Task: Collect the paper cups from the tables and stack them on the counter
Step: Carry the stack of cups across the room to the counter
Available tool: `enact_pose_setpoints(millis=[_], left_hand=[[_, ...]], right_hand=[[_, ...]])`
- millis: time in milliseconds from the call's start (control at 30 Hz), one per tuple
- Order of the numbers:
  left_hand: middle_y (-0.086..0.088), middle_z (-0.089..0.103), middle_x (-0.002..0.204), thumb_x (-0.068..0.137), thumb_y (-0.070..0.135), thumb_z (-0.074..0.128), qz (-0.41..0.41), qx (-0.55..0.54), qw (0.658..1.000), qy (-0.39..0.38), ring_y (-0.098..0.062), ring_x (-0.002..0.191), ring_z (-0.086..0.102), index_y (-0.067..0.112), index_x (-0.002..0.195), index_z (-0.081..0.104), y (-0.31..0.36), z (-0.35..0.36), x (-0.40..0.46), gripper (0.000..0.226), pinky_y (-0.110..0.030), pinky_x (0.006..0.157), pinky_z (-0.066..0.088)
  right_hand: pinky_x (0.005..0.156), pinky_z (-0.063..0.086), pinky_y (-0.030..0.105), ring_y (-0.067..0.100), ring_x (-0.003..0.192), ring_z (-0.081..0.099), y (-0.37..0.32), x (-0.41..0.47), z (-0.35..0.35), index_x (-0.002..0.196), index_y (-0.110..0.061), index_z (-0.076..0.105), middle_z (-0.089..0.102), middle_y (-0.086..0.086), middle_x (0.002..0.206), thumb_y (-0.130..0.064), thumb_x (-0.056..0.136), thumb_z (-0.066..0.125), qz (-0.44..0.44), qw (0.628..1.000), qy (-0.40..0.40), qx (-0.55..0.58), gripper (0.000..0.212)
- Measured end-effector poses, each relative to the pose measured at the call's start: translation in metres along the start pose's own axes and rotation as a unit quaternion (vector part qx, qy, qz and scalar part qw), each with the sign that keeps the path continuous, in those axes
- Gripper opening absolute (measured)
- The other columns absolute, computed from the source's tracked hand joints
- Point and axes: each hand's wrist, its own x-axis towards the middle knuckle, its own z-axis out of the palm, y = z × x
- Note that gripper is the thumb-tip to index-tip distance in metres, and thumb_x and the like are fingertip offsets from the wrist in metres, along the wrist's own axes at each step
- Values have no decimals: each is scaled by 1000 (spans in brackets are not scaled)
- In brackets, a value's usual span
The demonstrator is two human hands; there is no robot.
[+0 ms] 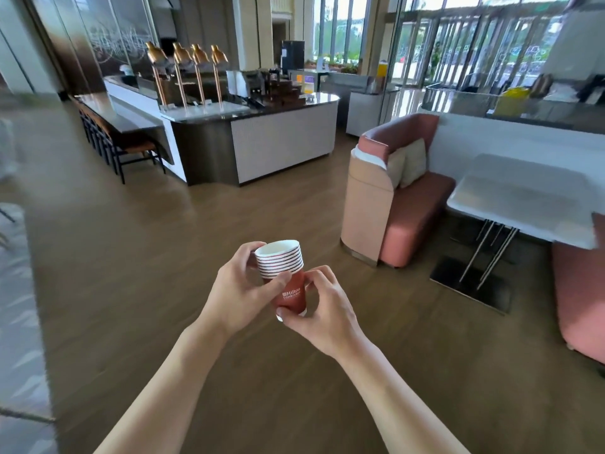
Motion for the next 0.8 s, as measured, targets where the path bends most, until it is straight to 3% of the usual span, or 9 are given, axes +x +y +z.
enact_pose_setpoints(millis=[400,600,667,800], left_hand=[[18,73,120,78,55,78,10,15,999,-29,2,115,65,26,134,61,14,88,126,66,-9,89,44],[24,72,121,83,55,78,8,-11,998,-69,4,116,65,32,134,61,-10,110,184,59,-1,86,41],[24,72,123,84,60,75,1,-36,996,-84,3,118,66,33,135,61,-23,117,206,60,-8,89,45],[21,72,127,84,67,69,-14,-76,991,-105,-2,122,66,35,137,60,-60,125,256,63,-40,105,53]], right_hand=[[88,53,30,11,103,61,96,88,-48,110,-29,61,63,-16,107,-53,70,82,25,997,48,48,51],[89,53,28,10,104,62,132,130,-49,108,-31,61,63,-16,106,-53,70,82,46,997,62,30,49],[88,53,28,9,104,62,147,147,-44,108,-31,61,63,-18,106,-53,69,82,56,996,67,20,49],[88,53,28,8,104,62,172,186,-27,110,-31,62,63,-19,106,-52,69,83,76,994,72,4,50]])
